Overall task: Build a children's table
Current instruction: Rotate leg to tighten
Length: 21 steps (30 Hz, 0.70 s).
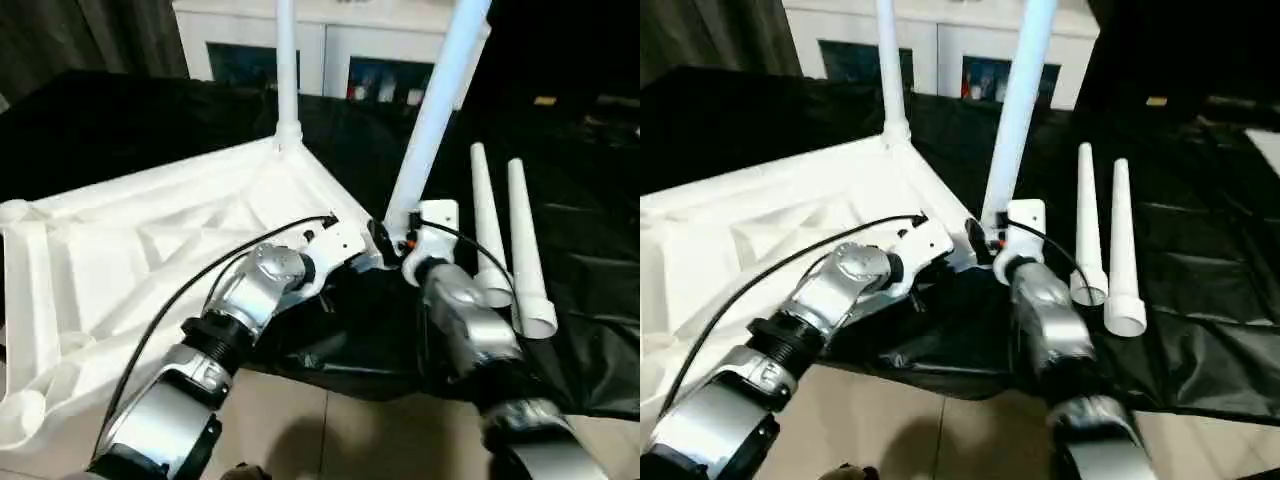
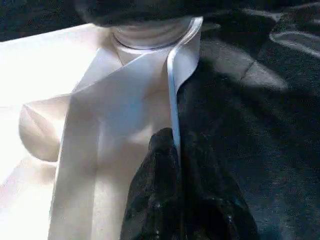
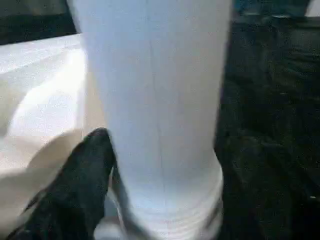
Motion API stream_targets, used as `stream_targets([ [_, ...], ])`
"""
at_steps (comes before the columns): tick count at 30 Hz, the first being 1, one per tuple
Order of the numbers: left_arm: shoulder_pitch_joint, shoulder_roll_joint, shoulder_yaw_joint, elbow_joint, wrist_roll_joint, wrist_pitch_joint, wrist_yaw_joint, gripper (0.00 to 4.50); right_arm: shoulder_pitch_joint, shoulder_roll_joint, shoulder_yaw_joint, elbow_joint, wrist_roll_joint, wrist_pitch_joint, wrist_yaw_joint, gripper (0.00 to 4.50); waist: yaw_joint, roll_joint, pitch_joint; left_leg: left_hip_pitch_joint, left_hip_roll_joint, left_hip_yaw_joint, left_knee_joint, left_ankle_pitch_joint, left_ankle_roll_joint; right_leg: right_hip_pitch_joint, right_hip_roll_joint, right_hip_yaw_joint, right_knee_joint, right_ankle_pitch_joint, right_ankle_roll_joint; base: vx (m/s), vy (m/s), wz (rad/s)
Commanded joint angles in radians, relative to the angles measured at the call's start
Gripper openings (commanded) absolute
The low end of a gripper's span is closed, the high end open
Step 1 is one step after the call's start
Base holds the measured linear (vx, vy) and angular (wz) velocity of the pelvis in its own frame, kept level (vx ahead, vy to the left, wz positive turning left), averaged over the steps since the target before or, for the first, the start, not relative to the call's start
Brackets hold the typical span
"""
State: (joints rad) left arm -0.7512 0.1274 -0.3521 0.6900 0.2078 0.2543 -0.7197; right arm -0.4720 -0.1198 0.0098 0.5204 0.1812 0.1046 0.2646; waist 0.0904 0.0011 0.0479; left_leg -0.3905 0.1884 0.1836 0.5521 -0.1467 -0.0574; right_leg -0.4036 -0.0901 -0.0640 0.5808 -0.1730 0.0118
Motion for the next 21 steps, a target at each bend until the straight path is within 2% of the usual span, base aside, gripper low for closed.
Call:
stream_targets([
  [1,-0.01,0.012,0.003,-0.037,-0.019,-0.075,-0.022,0.0,0.035,-0.031,0.031,-0.091,0.011,0.034,0.071,4.27,-0.002,-0.008,-0.072,0.018,0.038,-0.007,-0.045,-0.134,0.104,0.054,-0.054,0.039,-0.044,0.028,-0.234,0.0,0.0,0.0],
  [2,-0.01,0.012,0.003,-0.037,-0.019,-0.075,-0.022,0.0,0.035,-0.031,0.031,-0.091,0.011,0.034,0.071,4.31,-0.003,-0.007,-0.071,0.018,0.038,-0.008,-0.047,-0.145,0.102,0.055,-0.053,0.038,-0.045,0.011,-0.234,0.0,0.0,0.0],
  [3,-0.003,0.032,-0.003,-0.042,-0.022,-0.105,-0.054,0.0,0.069,-0.062,0.043,-0.149,0.013,0.057,0.117,4.31,-0.006,-0.002,-0.069,0.02,0.04,-0.008,-0.048,-0.168,0.093,0.052,-0.052,0.038,-0.047,-0.022,-0.236,0.0,0.0,0.0],
  [4,0.004,0.043,-0.005,-0.048,-0.026,-0.12,-0.075,0.0,0.083,-0.079,0.048,-0.175,0.013,0.066,0.137,4.44,-0.006,-0.003,-0.07,0.023,0.041,-0.007,-0.048,-0.184,0.087,0.051,-0.051,0.039,-0.05,-0.045,-0.232,0.0,0.0,0.0],
  [8,0.027,0.077,-0.017,-0.073,-0.043,-0.18,-0.156,0.0,0.118,-0.123,0.061,-0.245,-0.005,0.095,0.171,4.44,-0.003,-0.003,-0.068,0.022,0.041,-0.005,-0.048,-0.19,0.076,0.05,-0.052,0.04,-0.051,-0.056,-0.23,0.0,0.0,0.0],
  [10,0.061,0.123,-0.039,-0.116,-0.062,-0.222,-0.259,0.0,0.153,-0.178,0.072,-0.318,0.013,0.118,0.241,4.44,-0.002,-0.002,-0.067,0.025,0.044,-0.003,-0.049,-0.208,0.07,0.05,-0.053,0.042,-0.052,-0.081,-0.228,0.0,0.0,0.0],
  [12,0.07,0.137,-0.046,-0.127,-0.07,-0.237,-0.292,0.0,0.165,-0.195,0.075,-0.344,0.022,0.128,0.267,4.44,-0.001,-0.002,-0.066,0.027,0.044,-0.002,-0.049,-0.222,0.065,0.048,-0.053,0.042,-0.053,-0.097,-0.226,0.0,0.0,0.0],
  [14,0.102,0.175,-0.049,-0.174,-0.109,-0.223,-0.39,0.0,0.203,-0.254,0.08,-0.42,0.061,0.15,0.366,4.44,0.003,0.0,-0.066,0.029,0.048,-0.002,-0.05,-0.234,0.062,0.048,-0.052,0.043,-0.052,-0.103,-0.222,0.0,0.0,0.0],
  [16,0.108,0.184,-0.051,-0.184,-0.117,-0.216,-0.413,0.0,0.212,-0.268,0.082,-0.437,0.072,0.156,0.393,4.44,0.001,0.001,-0.065,0.026,0.047,-0.002,-0.051,-0.233,0.062,0.048,-0.053,0.042,-0.05,-0.103,-0.225,0.0,0.0,0.0],
  [19,0.121,0.216,-0.057,-0.198,-0.116,-0.229,-0.463,0.0,0.238,-0.325,0.11,-0.484,0.099,0.183,0.496,4.44,0.003,0.001,-0.066,0.031,0.046,-0.001,-0.048,-0.238,0.058,0.045,-0.052,0.043,-0.051,-0.109,-0.226,0.0,0.0,0.0],
  [21,0.122,0.228,-0.057,-0.196,-0.116,-0.241,-0.479,0.0,0.246,-0.35,0.13,-0.496,0.098,0.186,0.542,4.44,0.003,-0.002,-0.064,0.027,0.046,-0.001,-0.048,-0.243,0.06,0.048,-0.053,0.043,-0.051,-0.116,-0.227,0.0,0.0,0.0],
])
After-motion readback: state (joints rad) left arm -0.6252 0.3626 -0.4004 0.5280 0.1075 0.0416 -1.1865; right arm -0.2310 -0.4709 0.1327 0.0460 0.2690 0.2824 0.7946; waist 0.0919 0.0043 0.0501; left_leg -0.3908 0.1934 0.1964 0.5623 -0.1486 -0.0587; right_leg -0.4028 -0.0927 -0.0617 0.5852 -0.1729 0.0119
